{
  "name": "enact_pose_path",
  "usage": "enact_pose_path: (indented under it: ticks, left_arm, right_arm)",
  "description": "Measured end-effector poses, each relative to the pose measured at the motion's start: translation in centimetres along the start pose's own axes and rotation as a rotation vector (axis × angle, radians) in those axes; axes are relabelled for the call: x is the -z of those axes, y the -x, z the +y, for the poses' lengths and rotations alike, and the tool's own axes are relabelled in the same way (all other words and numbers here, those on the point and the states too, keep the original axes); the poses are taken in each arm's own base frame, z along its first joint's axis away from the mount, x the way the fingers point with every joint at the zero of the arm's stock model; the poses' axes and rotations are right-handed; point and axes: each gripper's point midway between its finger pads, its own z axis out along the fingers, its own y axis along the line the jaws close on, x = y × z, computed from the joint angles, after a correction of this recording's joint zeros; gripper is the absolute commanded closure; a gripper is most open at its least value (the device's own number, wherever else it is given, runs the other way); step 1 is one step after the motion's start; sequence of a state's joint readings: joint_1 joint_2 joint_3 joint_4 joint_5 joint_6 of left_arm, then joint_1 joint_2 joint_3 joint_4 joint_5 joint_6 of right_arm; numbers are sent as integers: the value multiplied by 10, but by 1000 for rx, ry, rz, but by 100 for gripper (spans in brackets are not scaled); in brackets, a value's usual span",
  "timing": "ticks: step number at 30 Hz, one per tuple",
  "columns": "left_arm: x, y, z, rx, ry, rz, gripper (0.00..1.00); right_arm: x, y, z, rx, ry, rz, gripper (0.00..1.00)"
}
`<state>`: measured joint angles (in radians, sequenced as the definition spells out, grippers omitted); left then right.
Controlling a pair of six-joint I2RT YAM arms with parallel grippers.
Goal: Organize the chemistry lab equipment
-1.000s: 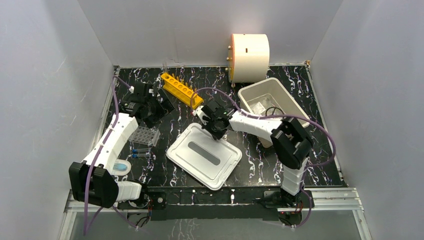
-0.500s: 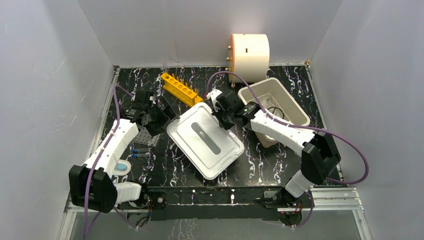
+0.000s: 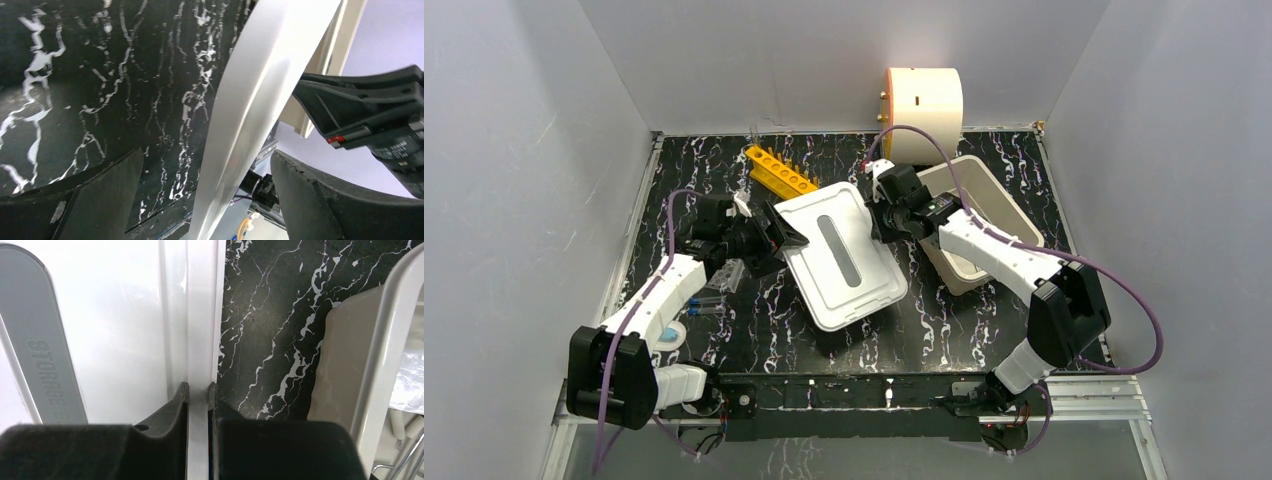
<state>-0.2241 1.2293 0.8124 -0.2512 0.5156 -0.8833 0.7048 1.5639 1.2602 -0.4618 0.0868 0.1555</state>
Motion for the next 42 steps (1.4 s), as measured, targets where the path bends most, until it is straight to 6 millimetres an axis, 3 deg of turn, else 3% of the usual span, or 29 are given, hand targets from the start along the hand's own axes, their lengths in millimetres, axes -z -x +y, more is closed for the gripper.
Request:
enact_pose_path:
  ticks: [3,10,14,17,21,22,24,25,27,30,33,38,42]
  left_arm:
    - [-1,-2,-12,-24,-79,21,9]
    - [0,-11,-38,-79,-278,71,36]
    - [4,-16,-51,-101,-369,96,49]
    - [9,-16,-62,-126,-425,100,65]
    - [14,-16,-71,-147,-471,109,87]
    - [15,-17,-73,-154,-481,112,92]
    - [17,-18,-76,-166,-496,116,100]
    - [18,-17,-77,-169,-500,117,100]
    - [19,-18,-79,-177,-506,125,100]
    - [21,-17,-83,-173,-500,137,100]
    - [26,-11,-96,-175,-519,138,100]
    - [38,-4,-124,-170,-576,129,100]
    - [40,0,-153,-170,-605,134,100]
  right_arm:
    - [0,4,-1,-34,13,-13,100]
    - [0,10,-12,-154,32,-22,100]
    - [5,27,-19,-220,40,-58,100]
    - [8,39,-16,-240,67,-91,100]
    - [9,40,-12,-245,89,-92,100]
    - [9,41,-12,-247,91,-92,98]
    - [9,40,-12,-255,92,-89,79]
    - [9,40,-12,-259,92,-86,59]
    - [9,40,-12,-273,90,-85,49]
    - [15,46,-12,-297,85,-101,44]
    - [33,64,-14,-316,80,-146,40]
    - [89,105,-21,-340,44,-301,38]
    - [130,121,-31,-371,-2,-389,37]
